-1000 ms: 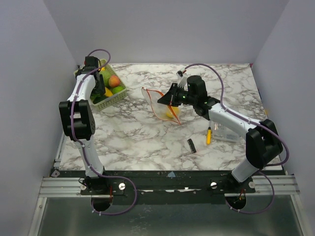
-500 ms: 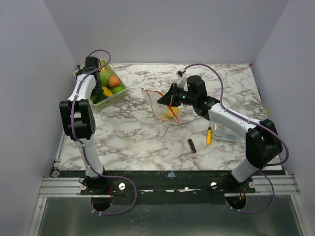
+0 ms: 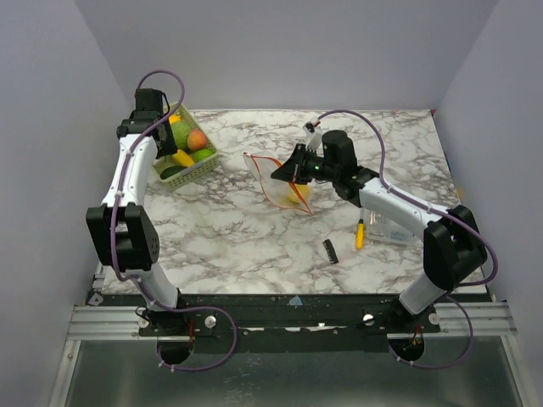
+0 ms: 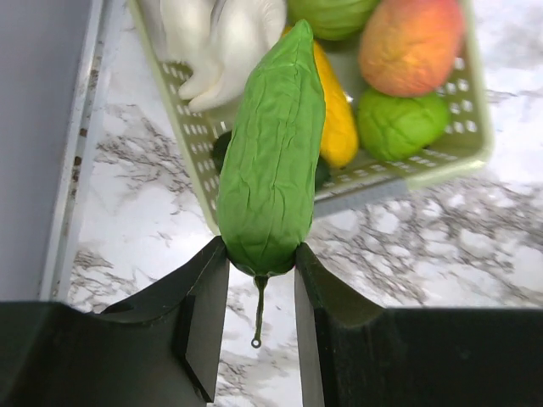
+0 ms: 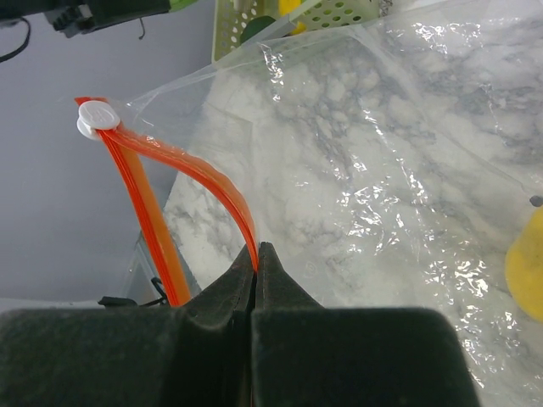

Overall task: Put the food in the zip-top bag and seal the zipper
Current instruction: Pick up the fake vegetable from the bin, then place the fake vegetable in the zipper food storage bag.

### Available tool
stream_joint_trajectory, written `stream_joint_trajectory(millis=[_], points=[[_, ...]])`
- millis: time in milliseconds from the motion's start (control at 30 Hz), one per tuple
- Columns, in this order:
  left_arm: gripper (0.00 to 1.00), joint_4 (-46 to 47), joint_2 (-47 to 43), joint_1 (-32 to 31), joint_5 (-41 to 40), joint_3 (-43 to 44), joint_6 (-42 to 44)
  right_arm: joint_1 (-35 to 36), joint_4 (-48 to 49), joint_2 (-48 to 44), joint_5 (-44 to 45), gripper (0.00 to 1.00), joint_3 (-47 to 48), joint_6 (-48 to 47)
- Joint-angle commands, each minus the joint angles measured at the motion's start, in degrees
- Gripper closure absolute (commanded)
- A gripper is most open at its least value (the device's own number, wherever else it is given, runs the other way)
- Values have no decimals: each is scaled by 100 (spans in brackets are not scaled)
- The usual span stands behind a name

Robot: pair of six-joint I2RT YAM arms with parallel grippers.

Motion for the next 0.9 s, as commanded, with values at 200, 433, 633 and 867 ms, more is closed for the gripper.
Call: stream_joint_trajectory(millis=[200, 433, 633, 867], points=[[93, 392, -1689, -765, 2268, -1100, -191, -21, -23, -15, 6, 99, 40, -63], [92, 139, -2648, -1587, 2732, -1296, 329, -19, -98, 2, 194, 99, 84, -116], [92, -370, -3114, -2053, 3787, -1124, 726, -21, -112, -5, 376, 99, 136, -166], [93, -711, -3239, -2860, 3946, -1137, 989, -10, -36, -204, 594, 99, 105, -300]])
